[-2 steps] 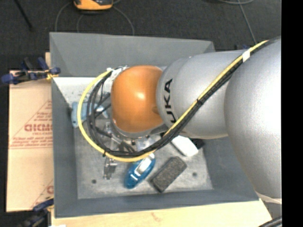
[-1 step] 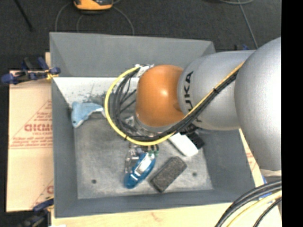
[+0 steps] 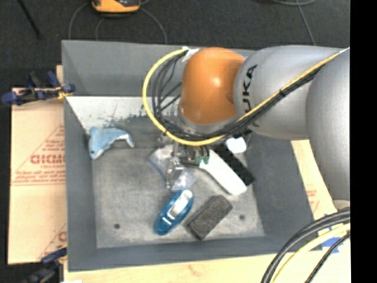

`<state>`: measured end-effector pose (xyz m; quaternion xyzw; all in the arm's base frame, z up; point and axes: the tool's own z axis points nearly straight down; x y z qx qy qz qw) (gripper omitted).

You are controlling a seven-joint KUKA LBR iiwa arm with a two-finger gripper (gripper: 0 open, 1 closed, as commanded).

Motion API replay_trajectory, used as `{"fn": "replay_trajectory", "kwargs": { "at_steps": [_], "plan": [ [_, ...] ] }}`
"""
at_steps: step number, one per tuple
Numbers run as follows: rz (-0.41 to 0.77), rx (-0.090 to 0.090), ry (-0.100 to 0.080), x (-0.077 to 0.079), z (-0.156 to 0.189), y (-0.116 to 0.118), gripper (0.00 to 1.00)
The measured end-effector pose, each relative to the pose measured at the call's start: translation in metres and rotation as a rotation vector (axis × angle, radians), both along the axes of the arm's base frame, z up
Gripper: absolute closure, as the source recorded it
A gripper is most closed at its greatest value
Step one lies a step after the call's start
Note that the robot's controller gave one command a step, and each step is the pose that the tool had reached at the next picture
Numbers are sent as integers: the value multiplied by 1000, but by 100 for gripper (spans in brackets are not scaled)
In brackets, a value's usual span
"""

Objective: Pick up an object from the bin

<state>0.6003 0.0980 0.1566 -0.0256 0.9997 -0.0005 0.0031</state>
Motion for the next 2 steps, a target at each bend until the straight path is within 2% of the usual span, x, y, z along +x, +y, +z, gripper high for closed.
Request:
{"fn": "replay_trajectory", "kwargs": {
  "at_steps": [1,2],
  "plan": [
    [149,0,2,-13,-27,-71,0],
    [-103,1,-1,25,-65,-74,0]
  ]
}}
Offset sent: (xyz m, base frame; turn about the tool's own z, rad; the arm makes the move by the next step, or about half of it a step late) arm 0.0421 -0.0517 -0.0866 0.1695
